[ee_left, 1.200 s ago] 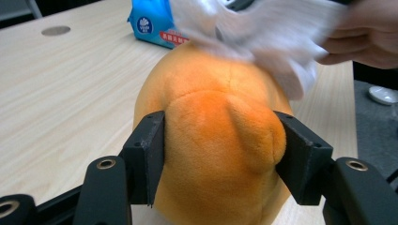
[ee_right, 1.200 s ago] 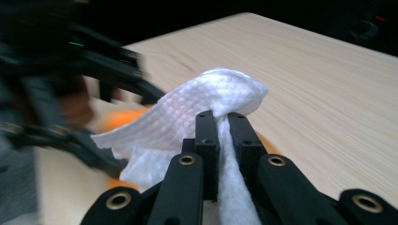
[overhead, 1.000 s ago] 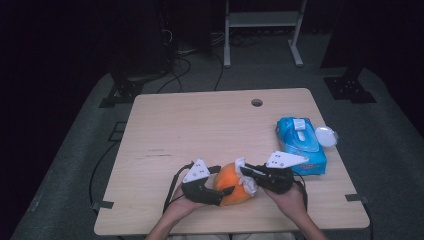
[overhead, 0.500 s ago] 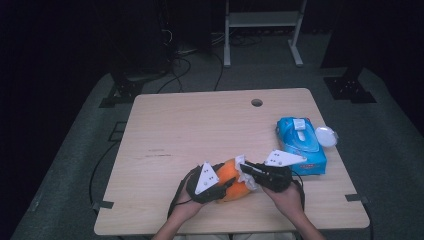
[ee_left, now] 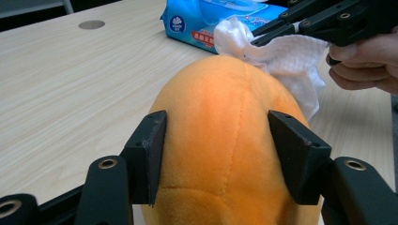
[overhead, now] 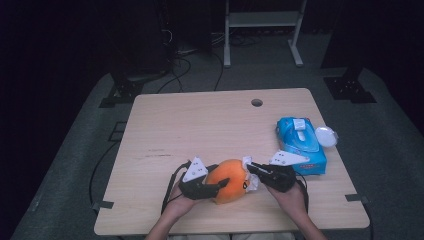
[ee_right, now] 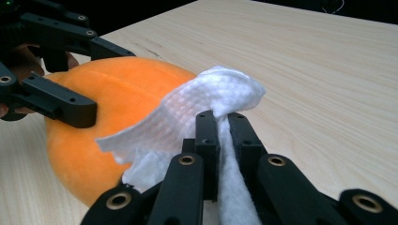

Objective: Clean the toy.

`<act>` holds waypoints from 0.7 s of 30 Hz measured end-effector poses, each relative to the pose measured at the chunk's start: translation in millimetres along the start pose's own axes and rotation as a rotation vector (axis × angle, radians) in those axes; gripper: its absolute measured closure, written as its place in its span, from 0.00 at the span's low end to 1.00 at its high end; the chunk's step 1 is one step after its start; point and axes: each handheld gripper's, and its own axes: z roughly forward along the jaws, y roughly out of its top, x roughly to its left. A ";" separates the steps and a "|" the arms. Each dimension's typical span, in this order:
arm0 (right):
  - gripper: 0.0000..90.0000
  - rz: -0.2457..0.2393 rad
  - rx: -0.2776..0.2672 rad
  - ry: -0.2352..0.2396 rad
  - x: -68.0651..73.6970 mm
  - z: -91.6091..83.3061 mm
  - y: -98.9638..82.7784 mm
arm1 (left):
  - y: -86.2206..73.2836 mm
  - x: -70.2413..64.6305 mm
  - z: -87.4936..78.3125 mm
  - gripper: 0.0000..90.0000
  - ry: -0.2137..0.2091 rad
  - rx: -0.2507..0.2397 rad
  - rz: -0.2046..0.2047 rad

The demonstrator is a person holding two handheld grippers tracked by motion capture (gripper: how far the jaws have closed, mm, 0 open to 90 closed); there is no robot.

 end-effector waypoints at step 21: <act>0.92 0.053 -0.049 0.060 -2.4 1.8 4.7 | 4.9 -5.3 -0.8 0.43 -0.041 -0.039 0.070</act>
